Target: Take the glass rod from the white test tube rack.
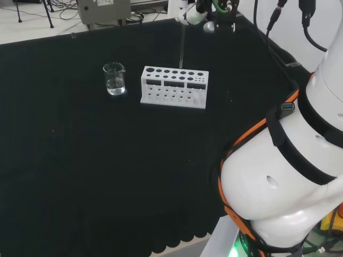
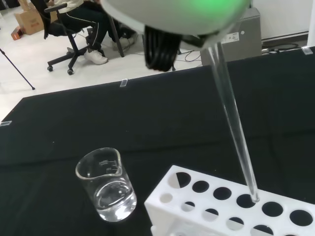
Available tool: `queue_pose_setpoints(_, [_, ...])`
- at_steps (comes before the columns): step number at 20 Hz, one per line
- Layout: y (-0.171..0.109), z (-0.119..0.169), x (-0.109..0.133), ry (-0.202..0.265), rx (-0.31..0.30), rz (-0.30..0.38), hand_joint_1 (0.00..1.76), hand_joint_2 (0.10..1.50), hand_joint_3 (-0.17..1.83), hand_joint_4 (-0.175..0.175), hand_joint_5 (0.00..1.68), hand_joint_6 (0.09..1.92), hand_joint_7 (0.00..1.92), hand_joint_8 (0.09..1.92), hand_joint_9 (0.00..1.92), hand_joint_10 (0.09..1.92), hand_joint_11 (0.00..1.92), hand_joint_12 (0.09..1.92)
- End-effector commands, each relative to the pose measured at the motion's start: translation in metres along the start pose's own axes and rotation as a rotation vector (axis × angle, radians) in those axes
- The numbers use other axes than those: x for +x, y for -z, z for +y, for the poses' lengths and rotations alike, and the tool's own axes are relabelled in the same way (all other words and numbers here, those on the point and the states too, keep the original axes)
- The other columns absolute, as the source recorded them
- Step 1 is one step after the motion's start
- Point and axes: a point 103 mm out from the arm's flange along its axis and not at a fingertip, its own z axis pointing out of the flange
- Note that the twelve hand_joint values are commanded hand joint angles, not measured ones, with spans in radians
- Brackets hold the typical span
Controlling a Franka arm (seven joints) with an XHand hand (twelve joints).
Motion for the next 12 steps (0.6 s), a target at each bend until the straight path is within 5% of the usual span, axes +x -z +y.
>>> queue_pose_setpoints(1, [0.018,-0.011,0.020,0.015,0.005,-0.023,1.20,0.60,0.88,-0.175,1.16,0.96,1.49,1.06,1.77,0.69,1.75,0.61])
queue_pose_setpoints(11, [0.028,-0.016,0.025,0.029,-0.004,-0.029,1.20,0.59,0.89,-0.175,1.17,0.95,1.50,1.05,1.78,0.67,1.76,0.61])
queue_pose_setpoints(12, [0.028,-0.016,0.025,0.000,0.004,-0.056,1.20,0.59,0.89,-0.175,1.17,0.95,1.50,1.05,1.78,0.67,1.76,0.61])
